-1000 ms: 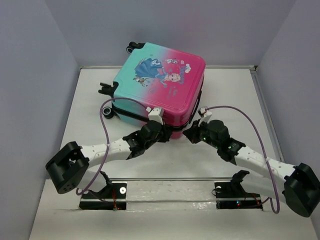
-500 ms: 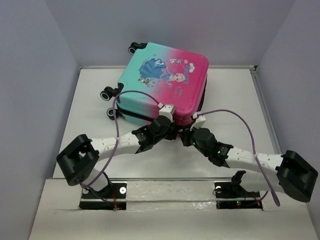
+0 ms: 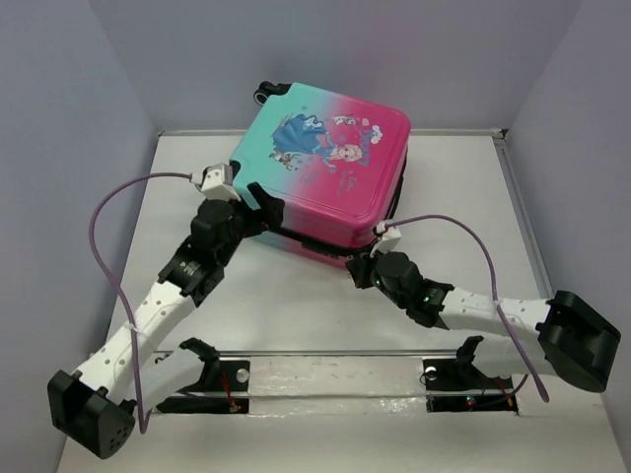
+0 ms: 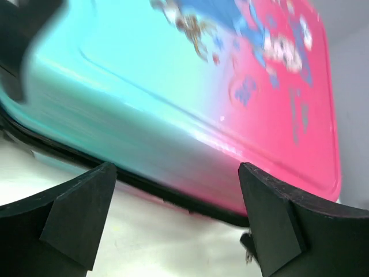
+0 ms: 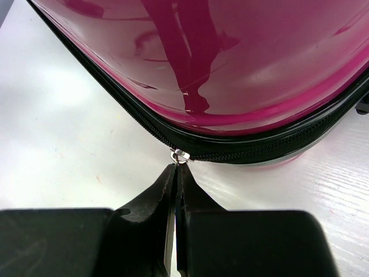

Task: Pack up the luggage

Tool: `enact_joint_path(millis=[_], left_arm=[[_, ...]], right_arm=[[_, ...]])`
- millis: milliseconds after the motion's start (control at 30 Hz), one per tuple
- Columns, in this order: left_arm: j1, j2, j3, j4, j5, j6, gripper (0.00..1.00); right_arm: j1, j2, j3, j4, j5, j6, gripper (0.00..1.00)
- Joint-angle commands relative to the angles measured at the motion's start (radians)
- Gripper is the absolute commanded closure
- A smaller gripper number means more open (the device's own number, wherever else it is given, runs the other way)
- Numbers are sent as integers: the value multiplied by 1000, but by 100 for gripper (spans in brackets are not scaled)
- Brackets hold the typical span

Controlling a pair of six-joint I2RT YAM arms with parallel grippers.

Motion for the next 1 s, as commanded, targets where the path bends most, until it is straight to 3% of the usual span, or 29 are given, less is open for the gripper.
enact_joint_path(millis=[0, 100, 333, 967], left_arm=[[220, 48, 167, -93, 67, 30, 1], [410, 159, 202, -83, 220, 18, 1], [620, 310, 236, 55, 373, -87, 1], [682, 539, 311, 212, 486, -217, 1]], right_arm=[[20, 1, 42, 48, -63, 7, 93], [20, -33, 30, 36, -69, 13, 93], [20, -54, 28, 25, -84, 0, 93], [20, -53, 13, 45, -121, -4, 93]])
